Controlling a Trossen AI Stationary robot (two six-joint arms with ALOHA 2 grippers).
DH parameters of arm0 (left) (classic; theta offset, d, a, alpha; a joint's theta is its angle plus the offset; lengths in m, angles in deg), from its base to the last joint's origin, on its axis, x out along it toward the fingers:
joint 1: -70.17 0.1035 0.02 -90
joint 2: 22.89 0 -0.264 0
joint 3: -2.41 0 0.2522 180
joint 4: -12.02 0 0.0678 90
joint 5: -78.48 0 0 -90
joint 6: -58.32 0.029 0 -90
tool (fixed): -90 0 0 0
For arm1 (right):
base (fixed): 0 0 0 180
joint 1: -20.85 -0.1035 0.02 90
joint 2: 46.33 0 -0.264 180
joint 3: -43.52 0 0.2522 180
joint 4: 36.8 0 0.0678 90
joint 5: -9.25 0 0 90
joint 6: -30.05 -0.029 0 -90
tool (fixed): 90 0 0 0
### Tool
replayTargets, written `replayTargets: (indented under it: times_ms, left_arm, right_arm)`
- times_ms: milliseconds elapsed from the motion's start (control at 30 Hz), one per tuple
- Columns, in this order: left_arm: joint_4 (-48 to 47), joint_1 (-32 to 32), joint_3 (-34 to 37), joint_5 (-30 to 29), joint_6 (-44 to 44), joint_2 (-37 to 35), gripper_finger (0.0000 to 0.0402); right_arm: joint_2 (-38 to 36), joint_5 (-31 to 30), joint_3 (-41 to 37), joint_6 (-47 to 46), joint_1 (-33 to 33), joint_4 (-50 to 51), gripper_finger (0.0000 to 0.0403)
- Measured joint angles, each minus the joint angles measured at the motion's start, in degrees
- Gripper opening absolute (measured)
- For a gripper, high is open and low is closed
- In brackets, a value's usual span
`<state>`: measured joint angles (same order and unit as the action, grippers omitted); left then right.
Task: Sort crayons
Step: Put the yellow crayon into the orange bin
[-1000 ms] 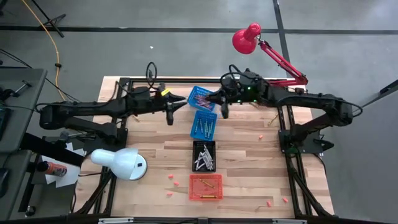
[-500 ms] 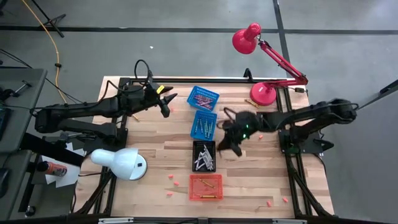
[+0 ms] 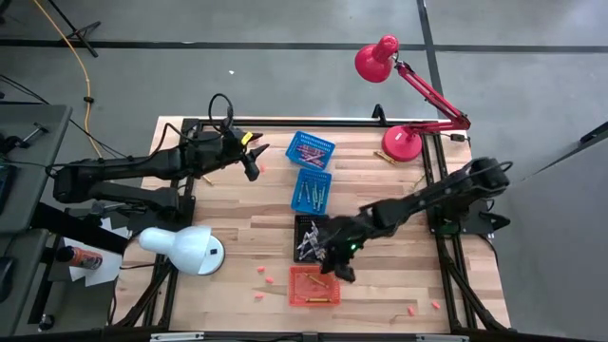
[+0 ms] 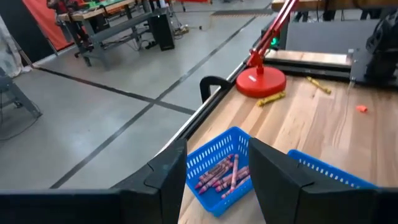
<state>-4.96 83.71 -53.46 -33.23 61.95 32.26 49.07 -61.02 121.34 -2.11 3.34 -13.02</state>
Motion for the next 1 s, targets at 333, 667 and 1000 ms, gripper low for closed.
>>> replayTargets:
  times_ms: [333, 667, 1000]
  left_arm:
    - [-1.3, 0.0, 0.0, 0.0, 0.0, 0.0, 0.0159]
    - [-1.4, 0.0, 0.0, 0.0, 0.0, 0.0, 0.0159]
    - [-1.3, 0.0, 0.0, -0.1, 0.0, 0.0, 0.0159]
  right_arm:
    - [11.8, 0.2, 8.7, 2.2, -2.1, 2.0, 0.0017]
    - [13.2, 0.2, 12.3, -3.5, -2.0, 7.4, 0.0106]
    - [11.2, 2.4, 16.7, 6.5, -0.1, 26.7, 0.022]
